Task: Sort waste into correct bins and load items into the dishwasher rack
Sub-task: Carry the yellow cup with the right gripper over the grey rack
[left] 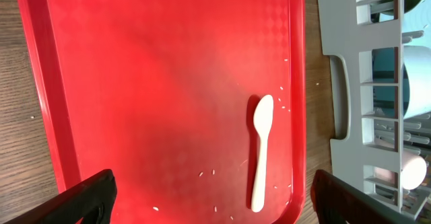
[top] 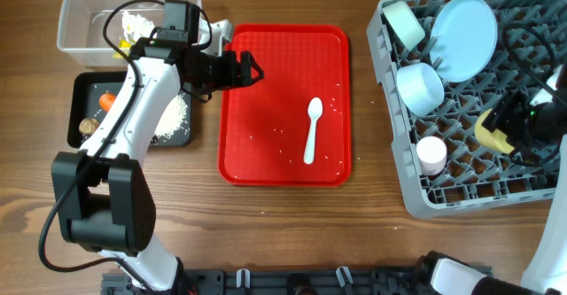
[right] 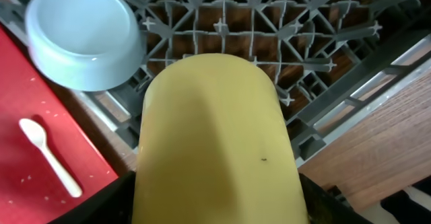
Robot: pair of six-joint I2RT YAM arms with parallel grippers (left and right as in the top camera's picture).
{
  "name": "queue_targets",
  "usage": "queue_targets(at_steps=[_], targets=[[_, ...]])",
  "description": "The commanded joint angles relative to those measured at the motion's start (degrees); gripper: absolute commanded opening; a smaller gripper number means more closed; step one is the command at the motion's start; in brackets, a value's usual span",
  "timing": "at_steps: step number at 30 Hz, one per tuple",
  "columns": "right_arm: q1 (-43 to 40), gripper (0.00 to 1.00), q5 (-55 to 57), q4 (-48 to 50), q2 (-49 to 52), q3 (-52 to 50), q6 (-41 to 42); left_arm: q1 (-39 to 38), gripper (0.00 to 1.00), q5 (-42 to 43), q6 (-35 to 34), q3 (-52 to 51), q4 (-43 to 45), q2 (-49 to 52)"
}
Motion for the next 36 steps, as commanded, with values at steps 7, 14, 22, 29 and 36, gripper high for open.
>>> queue_targets(at_steps=[7,14,22,29,36], targets=[[-0.17,0.64,1.44,6.56,3.98,-8.87,-0.85,0.0,0.92,-0.5,0.22,0.57,-0.57,-0.83],[-0.35,0.64,2.43,10.19,6.08,-8.87,0.66,0.0,0.92,-0.5,0.22,0.57,-1.33,-0.83],[-2.58,0.65,3.19,10.97,10.58,-8.94,0.72,0.0,0.92,-0.5,0.22,0.57,-1.53,-0.83],[-4.61,0.65,3.82,10.91,12.0,-9.11,0.5,0.0,0.92,-0.5,0.22,0.57,-1.53,-0.83],[-4.74,0.64,3.98,12.79,13.42,-10.93,0.59,0.0,0.92,-0.5,0.22,0.57,-1.51,-0.83]])
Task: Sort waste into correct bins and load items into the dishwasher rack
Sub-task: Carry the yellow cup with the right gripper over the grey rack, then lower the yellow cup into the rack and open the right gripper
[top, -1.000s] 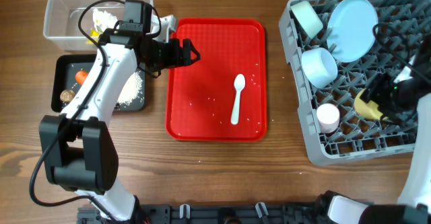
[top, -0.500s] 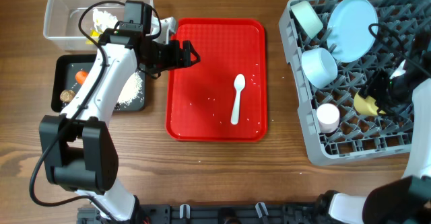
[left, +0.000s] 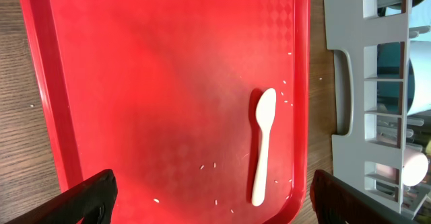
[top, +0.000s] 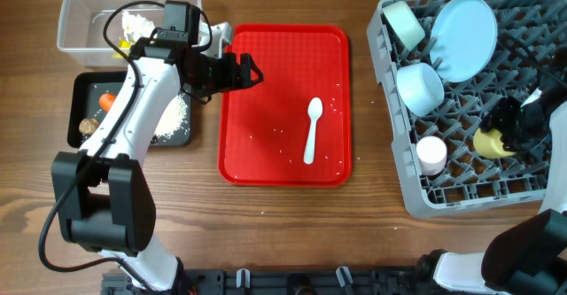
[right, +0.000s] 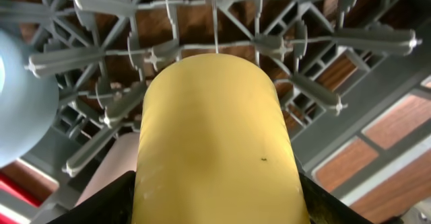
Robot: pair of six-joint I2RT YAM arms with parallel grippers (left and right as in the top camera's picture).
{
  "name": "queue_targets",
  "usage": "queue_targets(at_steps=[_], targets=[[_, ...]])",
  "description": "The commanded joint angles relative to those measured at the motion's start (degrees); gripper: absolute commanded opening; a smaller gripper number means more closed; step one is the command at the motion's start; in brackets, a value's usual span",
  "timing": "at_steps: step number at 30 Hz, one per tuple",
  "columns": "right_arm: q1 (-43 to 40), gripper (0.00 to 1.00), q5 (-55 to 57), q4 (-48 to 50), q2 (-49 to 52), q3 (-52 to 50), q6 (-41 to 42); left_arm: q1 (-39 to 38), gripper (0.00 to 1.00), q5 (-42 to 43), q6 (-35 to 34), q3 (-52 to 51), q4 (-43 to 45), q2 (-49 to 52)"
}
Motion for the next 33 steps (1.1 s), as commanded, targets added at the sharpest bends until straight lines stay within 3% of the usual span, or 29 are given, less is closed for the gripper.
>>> queue_targets(at_steps=[1,10,12,13,16,26,30,33], targets=[[-0.17,0.64,1.16,0.5,2.56,-1.64,0.74,0.0,0.93,-0.33,0.24,0.57,-0.02,-0.83],[-0.17,0.65,0.81,-0.11,4.37,-1.64,0.7,0.0,0.93,-0.33,0.26,0.57,0.0,-0.83],[-0.17,0.73,0.81,-0.11,4.39,-1.64,0.68,0.0,0.93,-0.33,0.26,0.57,0.0,-0.83],[-0.17,0.86,0.81,-0.22,4.39,-1.64,0.63,0.0,0.93,-0.33,0.26,0.57,0.0,-0.83],[-0.17,1.0,0.79,-0.31,4.39,-1.64,0.74,0.0,0.93,-0.33,0.26,0.57,-0.02,-0.83],[-0.17,1.0,-3.13,-1.16,3.82,-1.49,0.24,0.02,0.92,-0.35,0.26,0.57,-0.02,-0.83],[-0.17,1.0,-7.63,-1.75,1.64,-0.44,-2.71,1.18,1.0,-0.31,0.26,0.59,-0.83,-1.6],[-0.17,1.0,-10.34,-2.4,-1.46,0.48,-4.24,2.93,1.0,-0.31,0.24,0.59,-2.75,-3.98]])
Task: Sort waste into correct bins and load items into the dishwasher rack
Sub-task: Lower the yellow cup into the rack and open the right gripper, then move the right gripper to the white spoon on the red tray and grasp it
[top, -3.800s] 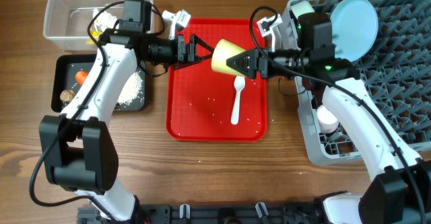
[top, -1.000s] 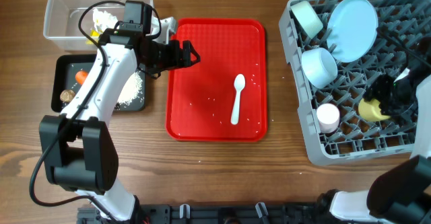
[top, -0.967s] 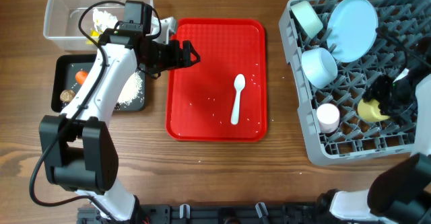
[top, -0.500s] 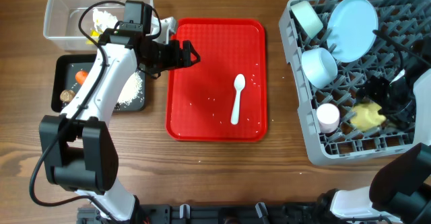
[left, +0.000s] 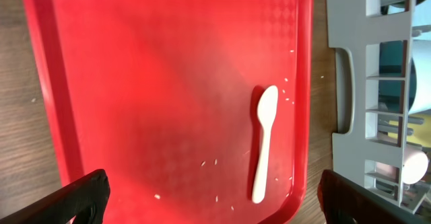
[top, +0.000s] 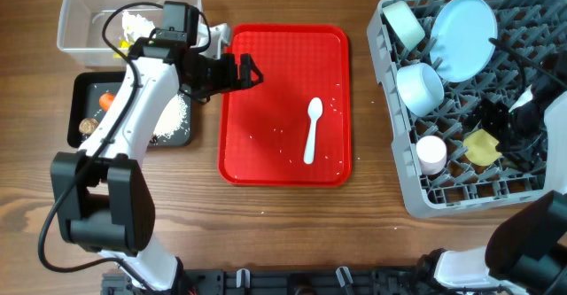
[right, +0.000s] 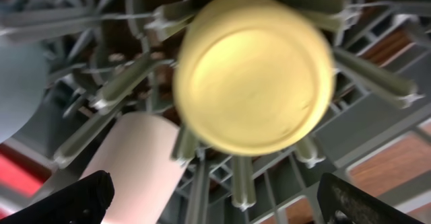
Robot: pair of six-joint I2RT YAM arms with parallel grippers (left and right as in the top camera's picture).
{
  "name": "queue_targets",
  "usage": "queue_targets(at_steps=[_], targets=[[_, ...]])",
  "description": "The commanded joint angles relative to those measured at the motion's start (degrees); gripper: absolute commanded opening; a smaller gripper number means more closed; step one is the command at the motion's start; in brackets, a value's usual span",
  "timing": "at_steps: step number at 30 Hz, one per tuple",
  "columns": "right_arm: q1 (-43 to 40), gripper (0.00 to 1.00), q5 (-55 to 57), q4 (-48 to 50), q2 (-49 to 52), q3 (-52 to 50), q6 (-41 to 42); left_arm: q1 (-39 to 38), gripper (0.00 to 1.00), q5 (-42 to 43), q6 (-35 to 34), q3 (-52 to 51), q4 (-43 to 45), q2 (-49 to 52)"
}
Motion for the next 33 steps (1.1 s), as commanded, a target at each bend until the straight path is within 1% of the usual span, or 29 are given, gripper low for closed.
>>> queue_targets(at_steps=[1,6,11,18,24,29,33], targets=[[-0.17,1.0,-5.97,-0.59,-5.53,1.95,-3.65,3.04,1.0,-0.28,0.24,0.59,-2.36,-5.05],[-0.17,1.0,-10.71,0.04,-12.72,1.95,-6.27,5.46,1.0,-0.31,0.26,0.59,-5.99,-13.22],[-0.15,1.0,-16.98,2.01,-18.75,1.95,-8.44,5.75,1.0,-1.38,0.26,0.59,-8.2,-21.73],[-0.15,1.0,-18.08,2.54,-23.76,1.95,-9.53,5.75,1.0,-5.46,0.24,0.59,-14.67,-30.56],[-0.15,1.0,-19.67,1.99,-24.04,1.95,-9.94,5.16,1.0,-5.44,0.24,0.59,-18.95,-34.36],[0.63,1.0,-19.8,1.51,-24.04,1.95,-11.08,2.08,1.0,-5.64,0.28,0.57,-20.15,-34.8],[2.71,1.0,-19.87,1.51,-24.04,1.95,-11.17,-1.75,1.0,-9.6,0.26,0.57,-19.85,-34.14]])
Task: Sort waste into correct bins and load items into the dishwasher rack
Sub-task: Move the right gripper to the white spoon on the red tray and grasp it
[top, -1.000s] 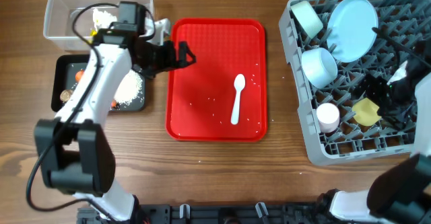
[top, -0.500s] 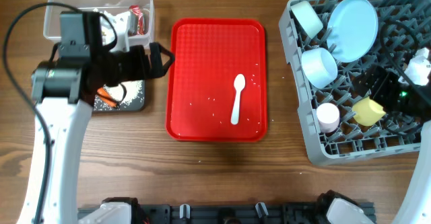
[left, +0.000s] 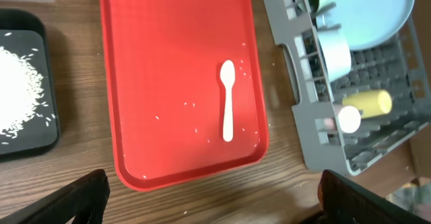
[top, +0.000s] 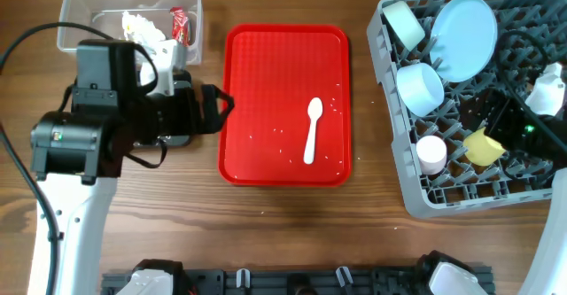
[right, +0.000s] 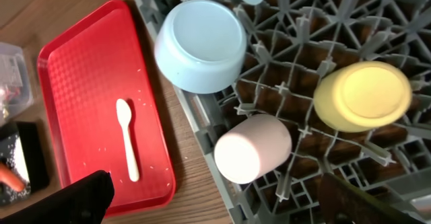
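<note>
A white spoon [top: 311, 131] lies on the red tray [top: 266, 65] among scattered rice grains. The grey dishwasher rack [top: 399, 162] holds a yellow cup [top: 483, 146], a pink cup [top: 431, 155], a pale blue bowl [top: 419, 87], a blue plate [top: 467, 36] and a green cup [top: 404, 22]. My left gripper [top: 213, 111] is open, high up by the tray's left edge, with nothing in it. My right gripper [top: 500, 120] is open above the rack, clear of the yellow cup [right: 363, 96]. The spoon [left: 227, 99] shows in both wrist views.
A clear bin [top: 66, 11] with wrappers and scraps stands at the back left. A black tray with rice [left: 23, 89] lies left of the red tray, mostly under my left arm in the overhead view. Bare wood lies between tray and rack.
My left arm has pulled back to the left and risen, so its camera takes in the whole tray. My right gripper has lifted away from the yellow cup, which stays in the rack.
My right gripper held the yellow cup over the rack, then low among the tines. A second ago it was open with the cup resting in the rack. My left gripper stayed open at the tray's left edge, and now both are raised.
</note>
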Robot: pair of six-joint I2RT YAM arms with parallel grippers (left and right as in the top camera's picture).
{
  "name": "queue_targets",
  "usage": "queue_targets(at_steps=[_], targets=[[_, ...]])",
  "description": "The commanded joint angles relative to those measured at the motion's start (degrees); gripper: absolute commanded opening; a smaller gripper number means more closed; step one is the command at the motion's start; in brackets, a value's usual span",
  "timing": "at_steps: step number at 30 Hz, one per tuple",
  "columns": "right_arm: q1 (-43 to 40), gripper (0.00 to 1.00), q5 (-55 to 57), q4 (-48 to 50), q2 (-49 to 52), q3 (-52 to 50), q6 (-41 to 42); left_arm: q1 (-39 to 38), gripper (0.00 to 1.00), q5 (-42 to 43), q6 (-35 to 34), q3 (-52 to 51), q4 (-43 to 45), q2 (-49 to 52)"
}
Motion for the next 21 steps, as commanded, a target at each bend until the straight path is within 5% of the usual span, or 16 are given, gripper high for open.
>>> queue_targets(at_steps=[1,21], targets=[[2.54,1.0,-1.55,-0.02,-0.48,1.09,-1.22,-4.15,1.0,-4.87,0.26,0.44,0.46,0.66],[12.46,1.0,0.81,-0.11,0.17,1.07,1.38,-18.91,0.98,-6.97,0.26,-1.84,16.5,28.96]])
